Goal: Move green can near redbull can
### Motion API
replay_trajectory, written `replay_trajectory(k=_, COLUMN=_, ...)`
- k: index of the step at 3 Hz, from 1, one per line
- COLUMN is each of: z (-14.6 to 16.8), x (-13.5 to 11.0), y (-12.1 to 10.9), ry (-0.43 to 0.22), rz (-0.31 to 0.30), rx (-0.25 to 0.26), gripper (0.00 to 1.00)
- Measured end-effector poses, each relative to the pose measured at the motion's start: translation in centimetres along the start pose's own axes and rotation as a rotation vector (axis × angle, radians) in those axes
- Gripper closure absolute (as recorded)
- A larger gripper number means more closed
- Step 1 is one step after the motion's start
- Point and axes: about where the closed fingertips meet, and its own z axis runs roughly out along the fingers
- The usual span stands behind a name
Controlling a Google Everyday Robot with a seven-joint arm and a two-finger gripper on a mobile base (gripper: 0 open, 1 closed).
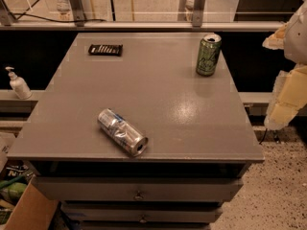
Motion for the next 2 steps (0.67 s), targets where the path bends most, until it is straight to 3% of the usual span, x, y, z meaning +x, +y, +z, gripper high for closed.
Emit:
replay_trajectory(k=1, z=0.0, x=0.0, y=0.0, ry=0.0, rz=0.0, rx=0.0, gripper=0.0)
replay_trajectory(k=2, z=1.3, x=-0.3, y=-0.9, ry=-0.026, rz=0.007, rx=0.035, gripper=0.0)
